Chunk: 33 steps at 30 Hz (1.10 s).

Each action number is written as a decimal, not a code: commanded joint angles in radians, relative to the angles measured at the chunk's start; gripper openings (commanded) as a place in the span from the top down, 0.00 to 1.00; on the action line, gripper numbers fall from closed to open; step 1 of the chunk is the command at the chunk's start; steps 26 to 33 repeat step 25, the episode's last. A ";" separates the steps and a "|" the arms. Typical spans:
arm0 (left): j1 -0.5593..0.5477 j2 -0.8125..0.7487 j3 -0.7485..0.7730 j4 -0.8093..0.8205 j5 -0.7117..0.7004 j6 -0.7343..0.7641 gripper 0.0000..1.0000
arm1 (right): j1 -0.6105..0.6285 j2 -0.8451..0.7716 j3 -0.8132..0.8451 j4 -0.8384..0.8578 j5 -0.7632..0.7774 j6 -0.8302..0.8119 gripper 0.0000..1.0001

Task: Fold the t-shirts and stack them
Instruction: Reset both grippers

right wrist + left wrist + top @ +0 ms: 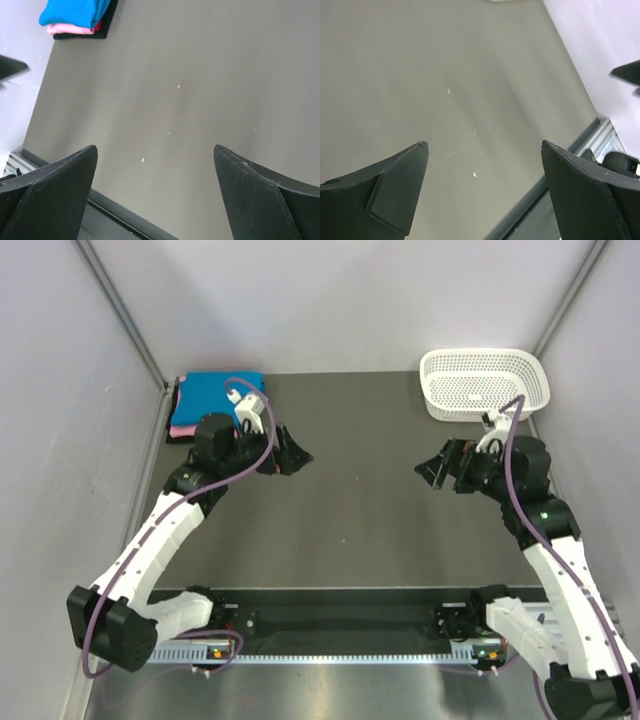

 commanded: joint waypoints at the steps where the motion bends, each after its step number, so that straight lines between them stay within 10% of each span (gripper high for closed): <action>1: -0.005 -0.029 -0.077 0.061 0.049 -0.041 0.01 | -0.004 -0.075 -0.013 0.009 0.039 0.033 0.00; 33: -0.005 -0.145 -0.103 0.099 0.058 -0.078 0.01 | -0.004 -0.116 -0.032 0.034 0.071 0.050 0.00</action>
